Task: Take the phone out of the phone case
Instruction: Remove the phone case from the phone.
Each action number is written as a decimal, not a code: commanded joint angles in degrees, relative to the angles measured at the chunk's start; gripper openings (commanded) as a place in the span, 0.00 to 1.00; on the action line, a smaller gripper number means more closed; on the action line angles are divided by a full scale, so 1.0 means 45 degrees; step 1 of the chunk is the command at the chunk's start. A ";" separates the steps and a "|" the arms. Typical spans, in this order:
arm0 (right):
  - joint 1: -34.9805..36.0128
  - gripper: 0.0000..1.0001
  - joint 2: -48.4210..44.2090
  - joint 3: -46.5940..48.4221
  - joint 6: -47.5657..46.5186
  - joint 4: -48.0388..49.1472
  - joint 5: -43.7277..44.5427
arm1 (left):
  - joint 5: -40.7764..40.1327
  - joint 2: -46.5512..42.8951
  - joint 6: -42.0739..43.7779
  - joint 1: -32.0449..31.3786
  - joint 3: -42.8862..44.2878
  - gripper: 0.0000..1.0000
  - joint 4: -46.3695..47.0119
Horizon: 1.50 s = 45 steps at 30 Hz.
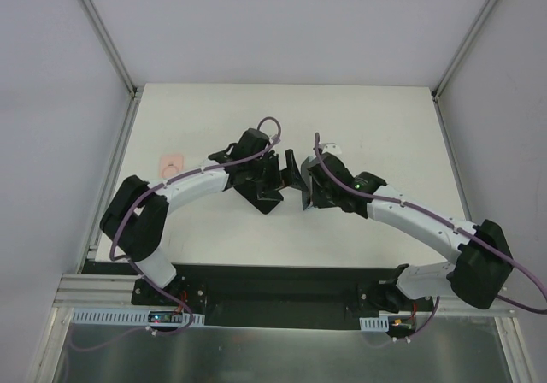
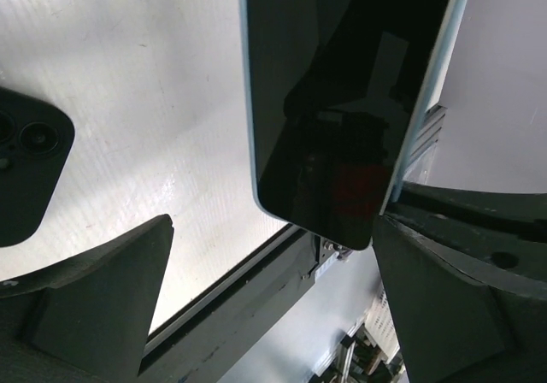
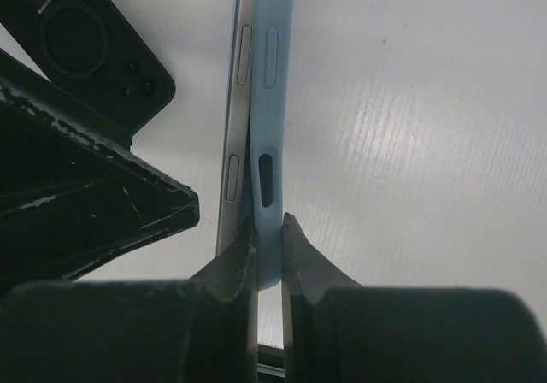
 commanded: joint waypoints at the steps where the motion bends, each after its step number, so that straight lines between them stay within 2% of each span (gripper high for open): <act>1: 0.0035 0.01 0.0178 -0.0008 0.0370 0.0700 -0.0001 | 0.0221 0.0521 0.0045 -0.0198 0.0675 0.99 0.0420; 9: 0.0035 0.01 0.0491 0.0089 0.0351 0.0797 -0.0216 | 0.0240 0.1399 0.0124 -0.0374 0.0910 0.94 0.0440; 23: 0.0074 0.01 0.0804 0.0382 0.0311 0.0681 -0.0275 | -0.0188 0.1889 0.0338 -0.0804 0.1202 0.90 0.0245; 37: 0.0386 0.01 0.0901 0.0792 -0.0001 0.0388 0.0096 | -0.2570 0.2573 0.1354 -0.1584 0.2471 0.82 -0.2273; 45: 0.0523 0.02 0.0960 0.0793 0.0038 0.0446 0.0272 | -0.3528 0.2749 0.1491 -0.1858 0.2258 0.77 -0.3095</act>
